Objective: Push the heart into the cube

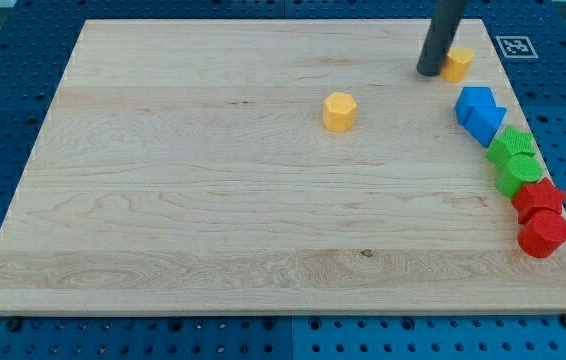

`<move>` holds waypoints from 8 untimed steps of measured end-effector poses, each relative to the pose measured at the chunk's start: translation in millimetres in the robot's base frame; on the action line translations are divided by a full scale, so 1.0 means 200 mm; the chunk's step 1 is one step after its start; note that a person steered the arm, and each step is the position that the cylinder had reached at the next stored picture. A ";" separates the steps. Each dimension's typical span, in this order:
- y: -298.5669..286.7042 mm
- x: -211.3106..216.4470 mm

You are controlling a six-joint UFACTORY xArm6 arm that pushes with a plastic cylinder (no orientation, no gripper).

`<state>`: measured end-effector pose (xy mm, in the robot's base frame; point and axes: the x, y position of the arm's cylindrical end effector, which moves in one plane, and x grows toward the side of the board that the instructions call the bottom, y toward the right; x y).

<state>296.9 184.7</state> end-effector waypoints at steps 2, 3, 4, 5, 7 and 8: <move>0.19 -0.32; 0.32 -0.29; 0.30 -0.19; 0.30 -0.06; 0.31 0.04; 0.28 -0.05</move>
<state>286.2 240.6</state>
